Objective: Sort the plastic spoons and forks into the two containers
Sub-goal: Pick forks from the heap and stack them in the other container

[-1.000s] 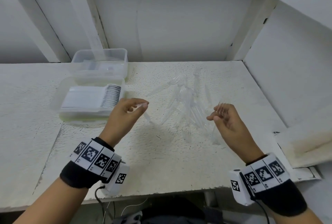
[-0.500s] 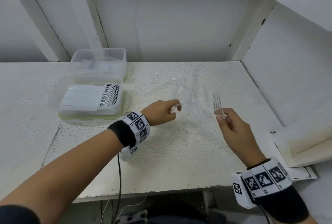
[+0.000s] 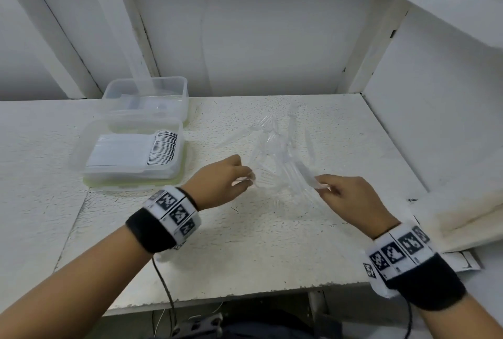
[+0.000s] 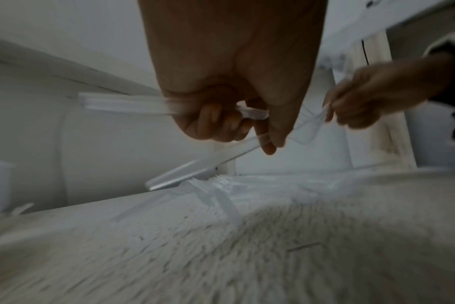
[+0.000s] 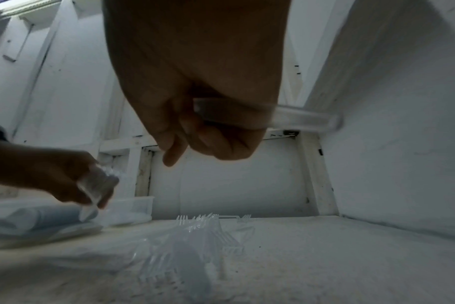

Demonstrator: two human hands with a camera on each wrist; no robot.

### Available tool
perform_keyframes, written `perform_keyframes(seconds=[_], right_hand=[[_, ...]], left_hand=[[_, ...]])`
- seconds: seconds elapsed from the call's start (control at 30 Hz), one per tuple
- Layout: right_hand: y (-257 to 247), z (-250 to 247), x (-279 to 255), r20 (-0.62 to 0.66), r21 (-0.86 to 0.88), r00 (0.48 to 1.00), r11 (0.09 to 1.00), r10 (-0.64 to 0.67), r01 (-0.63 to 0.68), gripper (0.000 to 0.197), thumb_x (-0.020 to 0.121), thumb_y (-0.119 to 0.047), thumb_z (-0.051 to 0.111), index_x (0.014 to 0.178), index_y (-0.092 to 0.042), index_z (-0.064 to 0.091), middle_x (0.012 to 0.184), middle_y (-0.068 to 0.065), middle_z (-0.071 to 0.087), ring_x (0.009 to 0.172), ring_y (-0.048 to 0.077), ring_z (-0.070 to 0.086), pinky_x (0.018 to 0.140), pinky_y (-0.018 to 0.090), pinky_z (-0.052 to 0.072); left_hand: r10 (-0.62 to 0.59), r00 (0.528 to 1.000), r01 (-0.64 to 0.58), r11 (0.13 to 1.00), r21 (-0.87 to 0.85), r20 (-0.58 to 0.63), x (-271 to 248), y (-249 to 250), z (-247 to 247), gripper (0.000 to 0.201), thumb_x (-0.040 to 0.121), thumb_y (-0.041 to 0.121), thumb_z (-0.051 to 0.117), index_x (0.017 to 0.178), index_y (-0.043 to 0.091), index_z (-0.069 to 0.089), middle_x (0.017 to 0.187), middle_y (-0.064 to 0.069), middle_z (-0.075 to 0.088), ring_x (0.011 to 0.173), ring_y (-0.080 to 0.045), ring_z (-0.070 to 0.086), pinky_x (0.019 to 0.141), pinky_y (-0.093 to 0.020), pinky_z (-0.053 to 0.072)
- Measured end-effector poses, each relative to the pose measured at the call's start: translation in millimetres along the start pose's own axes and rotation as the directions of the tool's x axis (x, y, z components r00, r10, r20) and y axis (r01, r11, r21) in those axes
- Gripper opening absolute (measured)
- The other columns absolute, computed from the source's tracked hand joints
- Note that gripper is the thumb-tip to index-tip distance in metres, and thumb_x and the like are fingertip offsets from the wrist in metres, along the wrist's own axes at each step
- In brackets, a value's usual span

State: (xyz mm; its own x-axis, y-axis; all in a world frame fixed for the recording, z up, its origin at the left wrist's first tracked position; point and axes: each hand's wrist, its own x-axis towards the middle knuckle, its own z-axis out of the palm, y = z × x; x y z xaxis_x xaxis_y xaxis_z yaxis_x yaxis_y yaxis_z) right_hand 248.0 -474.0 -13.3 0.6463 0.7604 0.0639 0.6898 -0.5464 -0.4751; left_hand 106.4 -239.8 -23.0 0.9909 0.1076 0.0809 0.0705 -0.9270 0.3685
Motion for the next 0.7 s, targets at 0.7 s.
perform_keyframes(seconds=[0.7], right_hand=[[-24.0,2.8,38.2,-0.201,0.453,0.98,0.887,0.007,0.087,0.01,0.091,-0.027,0.056,0.083,-0.023,0.059,0.08,-0.013,0.058,0.069,-0.008,0.053,0.065,0.006,0.041]], left_hand=[[-0.327,0.945,0.304,0.89,-0.338,-0.012,-18.6,-6.2,-6.1,0.015,0.093,0.025,0.053,0.103,0.018,0.062,0.086,0.006,0.063,0.07,-0.004,0.051,0.06,-0.013,0.035]])
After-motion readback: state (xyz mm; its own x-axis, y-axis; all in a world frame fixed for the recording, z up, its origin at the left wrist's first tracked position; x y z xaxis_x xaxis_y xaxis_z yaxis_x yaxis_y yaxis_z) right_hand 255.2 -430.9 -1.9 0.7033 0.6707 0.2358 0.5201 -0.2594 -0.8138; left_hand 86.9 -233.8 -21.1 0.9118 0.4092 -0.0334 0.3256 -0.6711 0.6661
